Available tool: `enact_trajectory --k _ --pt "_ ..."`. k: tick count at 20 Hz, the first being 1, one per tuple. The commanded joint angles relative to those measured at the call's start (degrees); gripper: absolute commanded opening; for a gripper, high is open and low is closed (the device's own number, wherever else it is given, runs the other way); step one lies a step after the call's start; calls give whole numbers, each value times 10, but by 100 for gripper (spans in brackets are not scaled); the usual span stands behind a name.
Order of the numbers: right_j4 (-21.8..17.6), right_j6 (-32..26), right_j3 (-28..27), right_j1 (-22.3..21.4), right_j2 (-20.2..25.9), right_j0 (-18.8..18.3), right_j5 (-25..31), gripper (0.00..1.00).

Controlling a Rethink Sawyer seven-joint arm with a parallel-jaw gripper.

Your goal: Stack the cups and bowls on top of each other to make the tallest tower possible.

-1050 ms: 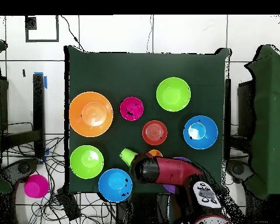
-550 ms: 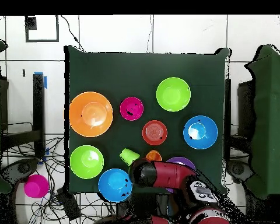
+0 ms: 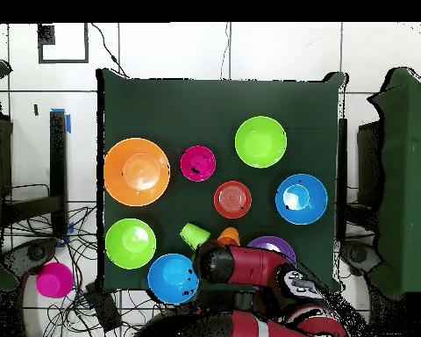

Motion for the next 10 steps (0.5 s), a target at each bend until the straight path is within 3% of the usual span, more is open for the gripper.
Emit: enact_trajectory --k 1,5,10 --pt "-4 73 -13 30 47 -7 -41 100" --pt "-15 62 -25 2 51 -3 -52 100" --pt "-17 45 -37 -26 54 2 -22 100"
